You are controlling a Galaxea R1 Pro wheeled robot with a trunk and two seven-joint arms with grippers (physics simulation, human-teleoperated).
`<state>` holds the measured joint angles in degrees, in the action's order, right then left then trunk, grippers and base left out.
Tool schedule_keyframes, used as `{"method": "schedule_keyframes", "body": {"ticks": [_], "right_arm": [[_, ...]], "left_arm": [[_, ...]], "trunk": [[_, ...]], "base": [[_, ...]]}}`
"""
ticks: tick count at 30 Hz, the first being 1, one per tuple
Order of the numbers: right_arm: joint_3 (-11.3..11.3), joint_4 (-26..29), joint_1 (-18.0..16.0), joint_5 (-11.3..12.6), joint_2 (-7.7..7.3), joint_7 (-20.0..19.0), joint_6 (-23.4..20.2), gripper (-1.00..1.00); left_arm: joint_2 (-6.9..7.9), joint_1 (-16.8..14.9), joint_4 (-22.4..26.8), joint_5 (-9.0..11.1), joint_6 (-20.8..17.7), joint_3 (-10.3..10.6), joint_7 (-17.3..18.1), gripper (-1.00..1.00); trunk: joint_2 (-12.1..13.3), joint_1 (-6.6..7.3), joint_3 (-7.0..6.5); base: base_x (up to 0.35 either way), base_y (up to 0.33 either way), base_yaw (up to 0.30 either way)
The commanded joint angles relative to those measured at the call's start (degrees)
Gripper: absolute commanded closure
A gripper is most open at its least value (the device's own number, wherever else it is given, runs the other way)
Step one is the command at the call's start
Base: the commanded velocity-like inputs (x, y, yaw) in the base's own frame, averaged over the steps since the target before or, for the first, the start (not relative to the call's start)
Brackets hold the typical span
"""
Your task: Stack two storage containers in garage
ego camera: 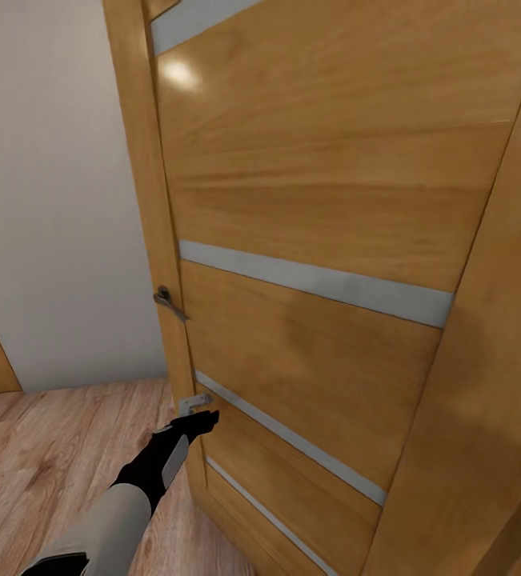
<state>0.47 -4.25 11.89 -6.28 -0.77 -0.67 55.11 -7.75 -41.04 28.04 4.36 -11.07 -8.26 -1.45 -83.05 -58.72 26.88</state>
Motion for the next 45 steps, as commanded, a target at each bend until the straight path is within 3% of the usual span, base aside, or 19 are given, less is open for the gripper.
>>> {"method": "schedule_keyframes", "body": {"ticks": [1,32,45], "right_arm": [[0.01,-0.06,-0.03,-0.08,-0.02,-0.09,0.19,-1.00],[-0.02,-0.05,-0.03,-0.13,-0.02,-0.21,0.09,-1.00],[-0.03,-0.05,-0.03,-0.13,-0.02,-0.21,0.17,-1.00]], "left_arm": [[-0.07,-0.01,0.15,0.74,-0.35,-0.09,0.02,-1.00],[-0.07,-0.01,0.08,0.74,-0.18,-0.09,0.04,-1.00],[-0.07,-0.01,0.07,0.74,-0.18,-0.09,0.00,-1.00]], "trunk": [[-0.03,0.00,0.04],[-0.03,0.00,0.04],[-0.03,0.00,0.04]], "base": [[0.000,0.000,0.000],[0.064,0.038,0.000],[0.210,0.000,0.000]]}}
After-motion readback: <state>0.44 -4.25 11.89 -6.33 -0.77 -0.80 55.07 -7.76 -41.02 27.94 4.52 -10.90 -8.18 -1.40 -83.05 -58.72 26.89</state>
